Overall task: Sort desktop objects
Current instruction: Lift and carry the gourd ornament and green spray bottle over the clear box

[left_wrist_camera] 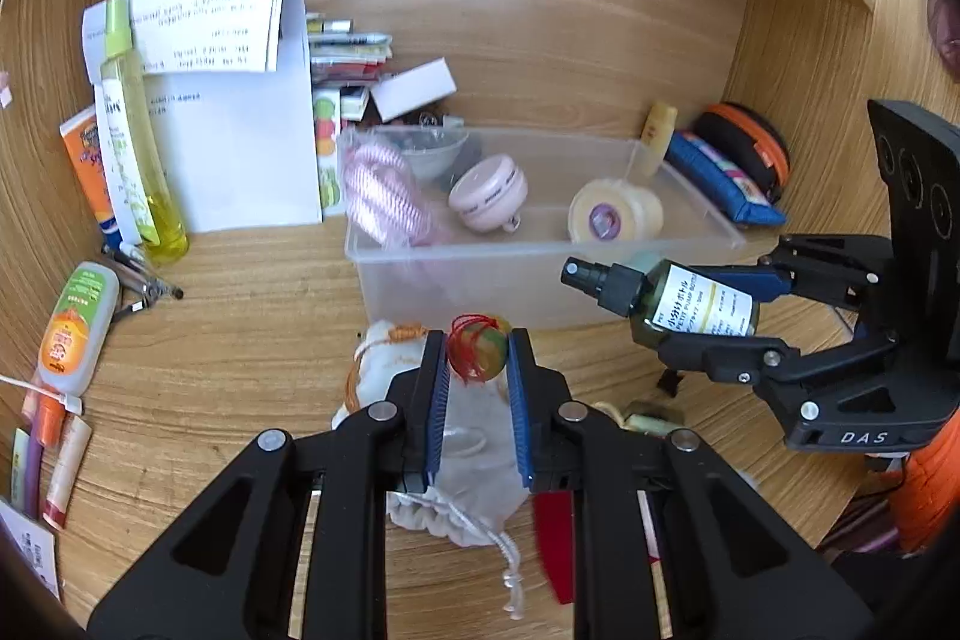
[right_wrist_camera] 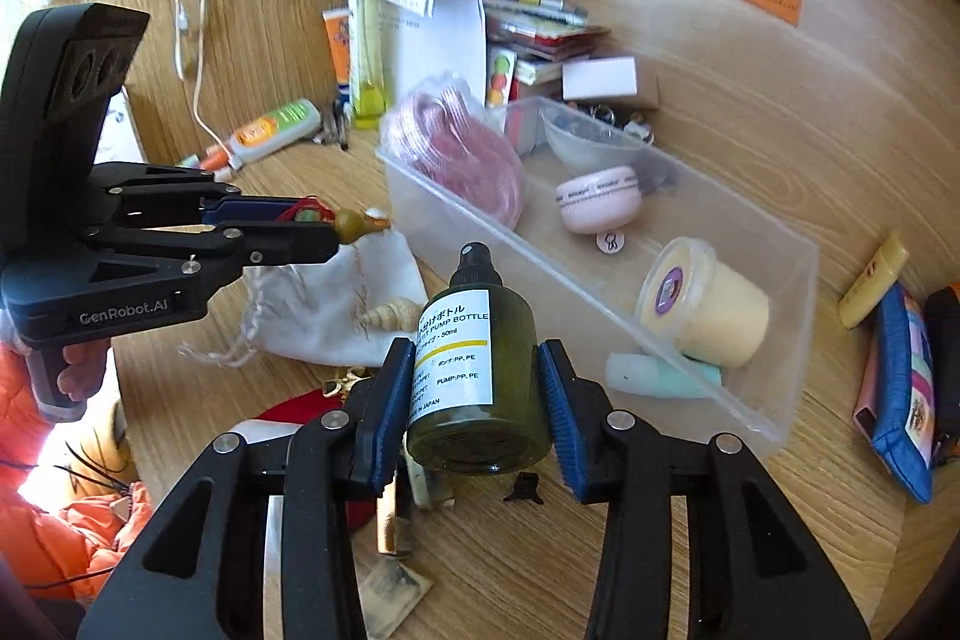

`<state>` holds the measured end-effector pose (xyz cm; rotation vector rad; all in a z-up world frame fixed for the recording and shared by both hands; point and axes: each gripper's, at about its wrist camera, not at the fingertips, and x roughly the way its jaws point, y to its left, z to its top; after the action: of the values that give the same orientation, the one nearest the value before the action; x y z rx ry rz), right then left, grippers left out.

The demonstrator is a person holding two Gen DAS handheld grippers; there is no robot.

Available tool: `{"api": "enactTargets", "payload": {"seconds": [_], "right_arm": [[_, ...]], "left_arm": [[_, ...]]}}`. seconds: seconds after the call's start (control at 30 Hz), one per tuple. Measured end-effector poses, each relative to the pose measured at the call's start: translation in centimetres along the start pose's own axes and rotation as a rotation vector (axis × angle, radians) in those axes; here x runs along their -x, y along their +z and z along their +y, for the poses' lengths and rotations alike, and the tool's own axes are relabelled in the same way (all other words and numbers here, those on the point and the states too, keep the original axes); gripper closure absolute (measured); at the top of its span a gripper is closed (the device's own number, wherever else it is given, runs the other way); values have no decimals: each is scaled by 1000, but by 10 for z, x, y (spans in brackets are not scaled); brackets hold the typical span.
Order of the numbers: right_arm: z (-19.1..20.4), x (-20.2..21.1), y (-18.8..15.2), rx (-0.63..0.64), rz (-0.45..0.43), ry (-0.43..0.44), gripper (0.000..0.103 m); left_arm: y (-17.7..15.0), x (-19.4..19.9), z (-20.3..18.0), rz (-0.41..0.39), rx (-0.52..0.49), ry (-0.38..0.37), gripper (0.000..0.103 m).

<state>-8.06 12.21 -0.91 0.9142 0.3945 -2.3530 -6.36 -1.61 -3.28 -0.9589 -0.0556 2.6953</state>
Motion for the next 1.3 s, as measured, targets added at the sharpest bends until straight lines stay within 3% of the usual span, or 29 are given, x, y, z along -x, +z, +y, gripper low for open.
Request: {"api": "enactTargets", "payload": {"seconds": [0.53, 0.83, 1.3], "right_arm": [[-18, 26, 7, -35, -58, -49, 65], [-40, 29, 17, -83, -86, -67, 65], [-75, -14, 31, -164, -34, -73, 65]], "left_arm": [[31, 9, -24, -74, -70, -45, 85], [48, -9, -26, -63, -93, -72, 85], [66, -51, -10, -6, -64, -84, 85]]}}
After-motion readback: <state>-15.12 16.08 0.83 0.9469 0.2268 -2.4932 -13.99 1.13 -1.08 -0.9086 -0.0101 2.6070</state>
